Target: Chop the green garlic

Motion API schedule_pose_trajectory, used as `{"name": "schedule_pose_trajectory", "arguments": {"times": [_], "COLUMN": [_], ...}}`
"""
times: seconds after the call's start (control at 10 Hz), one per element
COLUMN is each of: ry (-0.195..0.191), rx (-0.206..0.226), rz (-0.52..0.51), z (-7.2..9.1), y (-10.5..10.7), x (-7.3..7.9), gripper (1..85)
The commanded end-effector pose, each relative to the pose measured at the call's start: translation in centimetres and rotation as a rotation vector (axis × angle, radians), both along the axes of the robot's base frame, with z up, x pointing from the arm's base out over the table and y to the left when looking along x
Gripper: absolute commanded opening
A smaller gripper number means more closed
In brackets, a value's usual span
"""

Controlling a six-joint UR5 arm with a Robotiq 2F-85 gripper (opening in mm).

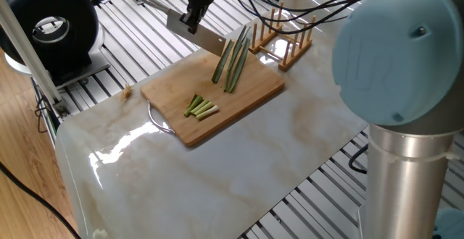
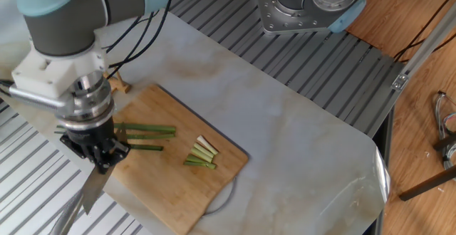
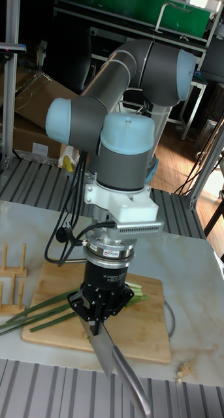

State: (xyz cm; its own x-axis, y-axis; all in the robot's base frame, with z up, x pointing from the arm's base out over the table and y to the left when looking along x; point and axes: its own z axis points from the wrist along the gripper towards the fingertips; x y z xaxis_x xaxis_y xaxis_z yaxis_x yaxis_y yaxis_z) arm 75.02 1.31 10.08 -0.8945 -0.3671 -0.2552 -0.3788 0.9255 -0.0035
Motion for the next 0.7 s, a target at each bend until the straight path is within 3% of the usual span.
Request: {"name": "schedule_pose_trajectory", "arguments": {"times": [0.0, 0.2, 0.6], "ry": [0.004, 0.010, 0.050], "rx": [-0.004, -0.010, -0.018], "rz": [-0.011, -0.001, 0.003], "z": [-0.6, -1.4, -2.3], "y": [0.9, 1.0, 0.6], "x": [1.2, 1.5, 0.6], "gripper": [1.3, 1.3, 1.3]}}
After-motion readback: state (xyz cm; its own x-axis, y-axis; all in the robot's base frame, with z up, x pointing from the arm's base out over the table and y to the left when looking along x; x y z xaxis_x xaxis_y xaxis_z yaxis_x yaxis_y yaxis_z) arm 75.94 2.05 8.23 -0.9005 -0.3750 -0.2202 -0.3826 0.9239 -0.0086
